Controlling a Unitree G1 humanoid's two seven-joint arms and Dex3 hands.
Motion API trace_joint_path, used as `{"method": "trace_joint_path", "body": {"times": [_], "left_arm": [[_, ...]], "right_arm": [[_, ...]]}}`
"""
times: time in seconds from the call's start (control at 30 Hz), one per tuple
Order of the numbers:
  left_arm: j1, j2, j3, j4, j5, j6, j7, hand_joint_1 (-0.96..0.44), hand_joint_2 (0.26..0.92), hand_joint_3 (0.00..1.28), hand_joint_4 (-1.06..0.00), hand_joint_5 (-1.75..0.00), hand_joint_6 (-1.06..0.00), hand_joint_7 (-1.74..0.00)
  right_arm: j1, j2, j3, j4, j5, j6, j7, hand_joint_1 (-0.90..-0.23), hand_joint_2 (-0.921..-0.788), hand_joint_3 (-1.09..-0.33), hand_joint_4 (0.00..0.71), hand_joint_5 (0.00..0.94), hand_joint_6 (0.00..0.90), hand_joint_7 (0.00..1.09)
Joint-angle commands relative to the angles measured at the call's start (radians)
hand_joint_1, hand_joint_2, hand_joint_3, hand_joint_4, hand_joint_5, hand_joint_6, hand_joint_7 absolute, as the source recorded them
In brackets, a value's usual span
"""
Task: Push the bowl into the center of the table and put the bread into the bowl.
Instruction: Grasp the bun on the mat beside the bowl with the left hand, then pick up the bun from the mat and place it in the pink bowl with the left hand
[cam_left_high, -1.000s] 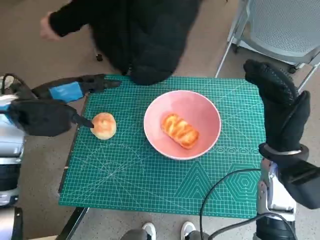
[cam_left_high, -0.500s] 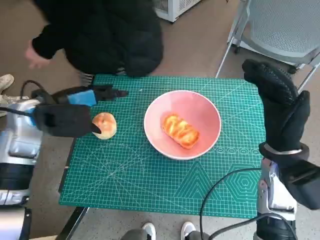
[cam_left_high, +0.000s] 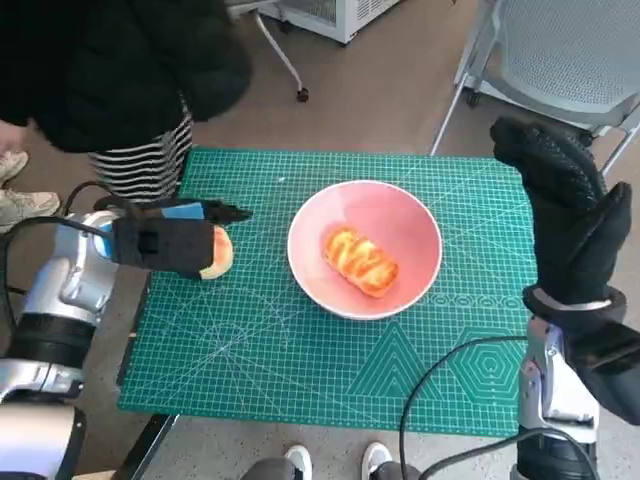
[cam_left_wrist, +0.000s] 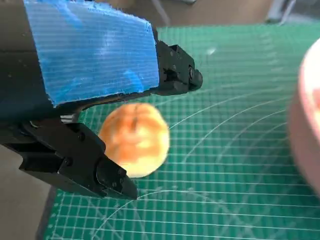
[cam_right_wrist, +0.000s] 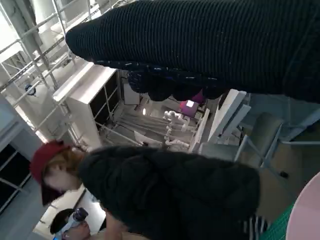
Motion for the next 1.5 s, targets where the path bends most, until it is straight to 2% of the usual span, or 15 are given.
{"method": "trace_joint_path", "body": {"times": [0.03, 0.33, 0.4, 0.43, 0.47, 0.5, 0.53, 0.57, 0.6, 0.67, 0.73, 0.83, 1.0, 1.33, 1.5], "left_arm": [[-0.035, -0.023, -0.031, 0.052, 0.040, 0.019, 0.019, 0.12, 0.761, 0.04, -0.14, -0.02, -0.29, -0.02], [-0.064, -0.058, -0.085, 0.148, 0.117, 0.052, 0.072, 0.08, 0.787, 0.05, -0.30, -0.01, -0.43, -0.02], [-0.072, -0.065, -0.108, 0.176, 0.151, 0.056, 0.109, 0.07, 0.795, 0.06, -0.35, -0.03, -0.45, -0.03], [-0.075, -0.067, -0.120, 0.189, 0.169, 0.057, 0.129, 0.07, 0.819, 0.05, -0.51, -0.11, -0.52, -0.04], [-0.078, -0.067, -0.130, 0.201, 0.184, 0.052, 0.154, 0.06, 0.828, 0.05, -0.56, -0.14, -0.54, -0.05], [-0.080, -0.068, -0.134, 0.208, 0.192, 0.047, 0.170, 0.06, 0.847, 0.05, -0.66, -0.18, -0.62, -0.08], [-0.081, -0.066, -0.137, 0.220, 0.197, 0.032, 0.194, 0.05, 0.862, 0.07, -0.67, -0.39, -0.60, -0.30], [-0.078, -0.062, -0.134, 0.228, 0.197, 0.007, 0.226, 0.03, 0.883, 0.08, -0.68, -0.68, -0.57, -0.63], [-0.077, -0.059, -0.131, 0.235, 0.196, -0.011, 0.248, 0.02, 0.896, 0.08, -0.70, -0.87, -0.58, -0.81], [-0.072, -0.052, -0.123, 0.248, 0.191, -0.058, 0.298, 0.01, 0.906, 0.07, -0.72, -1.01, -0.60, -0.96], [-0.069, -0.044, -0.114, 0.263, 0.183, -0.106, 0.342, 0.01, 0.911, 0.06, -0.73, -1.07, -0.62, -1.04], [-0.071, -0.035, -0.103, 0.275, 0.171, -0.156, 0.376, 0.00, 0.914, 0.05, -0.74, -1.10, -0.64, -1.11], [-0.083, -0.026, -0.088, 0.287, 0.154, -0.202, 0.386, 0.00, 0.917, 0.04, -0.74, -1.14, -0.65, -1.11], [-0.094, -0.010, -0.027, 0.229, 0.080, -0.230, 0.310, 0.00, 0.920, 0.04, -0.75, -1.16, -0.64, -1.09], [-0.062, 0.019, 0.053, 0.038, -0.012, -0.216, 0.242, 0.00, 0.918, 0.03, -0.77, -1.11, -0.65, -1.11]], "right_arm": [[0.028, -0.011, -0.004, -0.010, -0.003, 0.026, 0.000, -0.669, -0.921, -0.763, 0.188, 0.004, 0.009, 0.59], [0.030, -0.011, -0.005, -0.018, -0.003, 0.037, 0.000, -0.672, -0.921, -0.766, 0.189, 0.004, 0.009, 0.59], [0.032, -0.012, -0.004, -0.020, -0.003, 0.038, 0.002, -0.674, -0.921, -0.765, 0.189, 0.004, 0.009, 0.59], [0.032, -0.013, -0.004, -0.021, -0.003, 0.038, 0.003, -0.675, -0.921, -0.765, 0.188, 0.003, 0.009, 0.59], [0.033, -0.013, -0.004, -0.023, -0.003, 0.039, 0.003, -0.675, -0.921, -0.765, 0.187, 0.003, 0.009, 0.59], [0.033, -0.013, -0.004, -0.024, -0.002, 0.041, 0.004, -0.676, -0.921, -0.765, 0.187, 0.003, 0.009, 0.59], [0.033, -0.013, -0.004, -0.024, -0.001, 0.042, 0.004, -0.677, -0.921, -0.765, 0.187, 0.003, 0.008, 0.59], [0.033, -0.013, -0.004, -0.024, 0.001, 0.043, 0.005, -0.678, -0.921, -0.765, 0.186, 0.002, 0.008, 0.59], [0.033, -0.013, -0.004, -0.023, 0.002, 0.044, 0.006, -0.679, -0.921, -0.765, 0.186, 0.002, 0.008, 0.59], [0.032, -0.013, -0.004, -0.021, 0.003, 0.044, 0.006, -0.682, -0.921, -0.765, 0.186, 0.002, 0.008, 0.59], [0.031, -0.012, -0.003, -0.017, 0.005, 0.044, 0.007, -0.684, -0.921, -0.764, 0.186, 0.002, 0.008, 0.59], [0.029, -0.011, -0.002, -0.014, 0.008, 0.045, 0.006, -0.687, -0.921, -0.763, 0.186, 0.002, 0.009, 0.59], [0.028, -0.009, 0.001, -0.014, 0.013, 0.046, 0.006, -0.687, -0.921, -0.761, 0.186, 0.002, 0.009, 0.59], [0.029, -0.006, 0.003, -0.017, 0.022, 0.046, 0.009, -0.685, -0.921, -0.760, 0.187, 0.002, 0.009, 0.59], [0.029, -0.010, 0.001, -0.016, 0.026, 0.048, 0.011, -0.685, -0.921, -0.760, 0.186, 0.002, 0.009, 0.59]]}}
